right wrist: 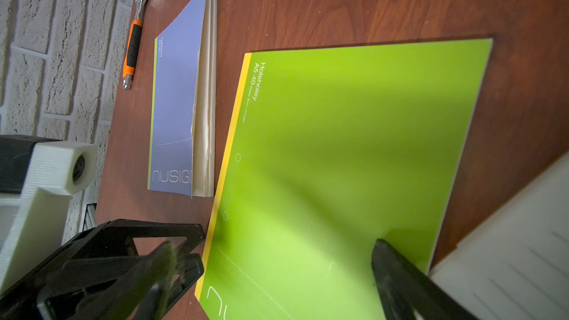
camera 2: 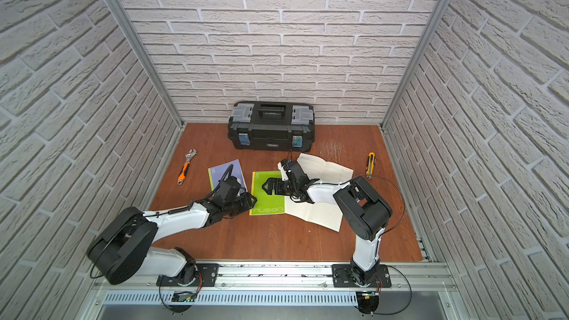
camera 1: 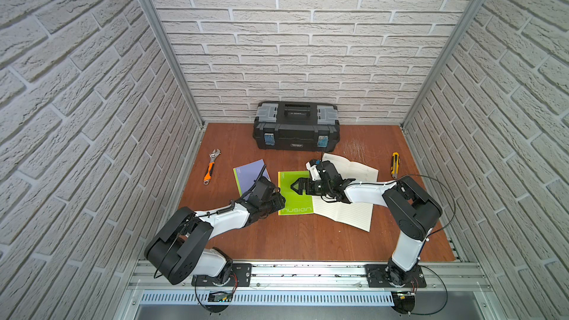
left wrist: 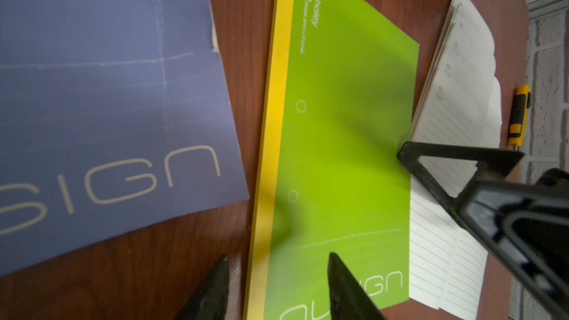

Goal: Close the notebook
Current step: Pick up the notebook from the center of the board.

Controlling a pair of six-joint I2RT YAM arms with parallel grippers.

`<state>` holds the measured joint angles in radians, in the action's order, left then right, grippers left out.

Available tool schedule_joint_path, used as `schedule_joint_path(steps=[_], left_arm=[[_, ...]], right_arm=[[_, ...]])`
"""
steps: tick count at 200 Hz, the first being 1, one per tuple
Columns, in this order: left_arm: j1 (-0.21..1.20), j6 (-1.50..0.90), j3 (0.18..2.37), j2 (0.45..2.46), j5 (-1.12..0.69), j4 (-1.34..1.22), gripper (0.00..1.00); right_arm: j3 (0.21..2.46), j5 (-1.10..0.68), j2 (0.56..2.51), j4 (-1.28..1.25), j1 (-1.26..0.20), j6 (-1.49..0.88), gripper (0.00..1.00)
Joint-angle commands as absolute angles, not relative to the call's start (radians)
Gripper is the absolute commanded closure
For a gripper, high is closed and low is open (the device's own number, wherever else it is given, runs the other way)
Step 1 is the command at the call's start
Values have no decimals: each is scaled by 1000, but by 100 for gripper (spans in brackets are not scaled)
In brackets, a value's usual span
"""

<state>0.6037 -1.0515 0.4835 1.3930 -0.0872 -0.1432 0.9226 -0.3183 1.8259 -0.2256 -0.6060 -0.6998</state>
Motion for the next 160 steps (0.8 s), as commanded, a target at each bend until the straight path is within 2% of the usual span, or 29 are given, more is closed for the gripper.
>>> schedule_joint_path(steps=[1,84,160], left_arm=[[591,-1085,472,1414,-124,-203,48],[542,-1160,333,1420,-316,-547,47],[540,-1196,283,1469,-366,-894,47]], right_arm=[[888,-314,1856,-196,-609,-704,1],[870,-327,1875,-247,-609,-724,1],[838,-341,1911,-314,-609,-756,1]])
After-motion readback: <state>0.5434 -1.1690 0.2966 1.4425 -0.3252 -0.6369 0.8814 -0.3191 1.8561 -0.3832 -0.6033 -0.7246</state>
